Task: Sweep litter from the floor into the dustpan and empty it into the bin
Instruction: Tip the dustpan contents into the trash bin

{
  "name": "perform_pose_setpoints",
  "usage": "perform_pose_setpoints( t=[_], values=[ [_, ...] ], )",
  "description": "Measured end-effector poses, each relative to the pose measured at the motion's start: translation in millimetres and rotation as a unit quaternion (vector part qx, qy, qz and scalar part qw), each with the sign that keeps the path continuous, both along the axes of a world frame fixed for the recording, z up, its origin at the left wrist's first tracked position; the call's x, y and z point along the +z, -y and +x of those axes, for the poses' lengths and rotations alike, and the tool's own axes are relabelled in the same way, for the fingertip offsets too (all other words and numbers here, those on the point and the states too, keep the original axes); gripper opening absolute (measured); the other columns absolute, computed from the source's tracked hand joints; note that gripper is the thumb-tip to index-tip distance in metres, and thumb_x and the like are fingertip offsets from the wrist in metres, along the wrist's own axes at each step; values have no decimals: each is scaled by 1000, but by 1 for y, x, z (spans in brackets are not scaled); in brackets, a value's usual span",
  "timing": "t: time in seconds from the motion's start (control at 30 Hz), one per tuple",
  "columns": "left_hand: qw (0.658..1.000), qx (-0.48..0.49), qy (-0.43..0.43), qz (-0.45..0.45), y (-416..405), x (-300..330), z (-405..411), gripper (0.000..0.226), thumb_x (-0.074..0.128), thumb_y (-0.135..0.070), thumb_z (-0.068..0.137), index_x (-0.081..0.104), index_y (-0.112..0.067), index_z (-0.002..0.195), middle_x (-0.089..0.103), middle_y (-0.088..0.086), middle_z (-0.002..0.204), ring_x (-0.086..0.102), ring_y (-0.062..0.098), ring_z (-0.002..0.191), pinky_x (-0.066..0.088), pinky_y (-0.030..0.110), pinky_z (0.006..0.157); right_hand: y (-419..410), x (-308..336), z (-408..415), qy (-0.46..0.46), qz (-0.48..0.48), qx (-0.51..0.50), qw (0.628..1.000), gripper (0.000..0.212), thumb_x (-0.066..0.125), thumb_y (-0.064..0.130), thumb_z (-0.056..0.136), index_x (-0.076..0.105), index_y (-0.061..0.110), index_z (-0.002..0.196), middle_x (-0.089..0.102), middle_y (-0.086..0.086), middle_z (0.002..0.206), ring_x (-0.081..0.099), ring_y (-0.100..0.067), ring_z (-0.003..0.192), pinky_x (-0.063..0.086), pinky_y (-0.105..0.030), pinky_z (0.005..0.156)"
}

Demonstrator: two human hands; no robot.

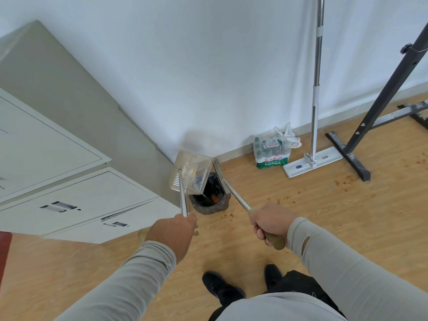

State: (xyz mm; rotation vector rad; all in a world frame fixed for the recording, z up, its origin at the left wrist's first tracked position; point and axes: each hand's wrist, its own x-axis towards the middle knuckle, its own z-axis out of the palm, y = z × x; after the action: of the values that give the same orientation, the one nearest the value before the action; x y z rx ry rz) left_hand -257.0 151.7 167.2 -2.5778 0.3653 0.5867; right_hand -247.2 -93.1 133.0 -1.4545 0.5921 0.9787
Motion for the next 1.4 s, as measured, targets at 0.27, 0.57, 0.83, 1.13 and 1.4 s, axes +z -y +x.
perform_pose_setpoints(
  t=[0.27, 0.57, 0.83, 1.13, 1.4],
  values=[
    [1000, -7, 1, 0, -1, -1, 1, 45, 52, -5, 92, 44, -19, 134, 64, 6, 112, 70, 29, 94, 52, 37, 72, 2, 2, -2, -2, 5, 2, 1000, 9, 46, 1, 90, 54, 3, 94, 48, -12, 79, 41, -14, 51, 35, -19, 40],
    [1000, -17, -1, 10, -3, -2, -11, 50, 51, -4, 91, 40, -18, 138, 63, 7, 113, 70, 30, 93, 53, 38, 71, 2, 3, -14, 3, -3, 6, 1000, 5, 47, 3, 89, 52, 5, 87, 49, -9, 71, 43, -14, 48, 35, -22, 43],
    [999, -32, -10, 13, -25, -3, -29, 48, 52, -3, 90, 43, -18, 134, 63, 5, 108, 71, 30, 90, 53, 36, 70, -15, 14, -43, -9, -13, -10, 1000, 7, 45, 6, 91, 52, 6, 88, 49, -7, 69, 41, -13, 49, 35, -24, 46],
    [996, -87, -10, 3, -60, -10, -66, 37, 53, -7, 94, 45, -14, 130, 62, 8, 106, 67, 30, 84, 45, 35, 63, -46, 22, -72, -40, -23, -40, 998, 8, 45, 6, 94, 53, 6, 94, 49, -5, 68, 43, -10, 43, 36, -17, 38],
    [996, -92, -16, 9, -73, -29, -93, 25, 50, -16, 100, 47, -14, 124, 63, 9, 103, 67, 31, 84, 50, 38, 56, -56, 10, -89, -25, 4, -79, 997, 12, 47, 3, 90, 55, 6, 81, 52, -8, 70, 45, -12, 44, 37, -19, 40]
  ],
)
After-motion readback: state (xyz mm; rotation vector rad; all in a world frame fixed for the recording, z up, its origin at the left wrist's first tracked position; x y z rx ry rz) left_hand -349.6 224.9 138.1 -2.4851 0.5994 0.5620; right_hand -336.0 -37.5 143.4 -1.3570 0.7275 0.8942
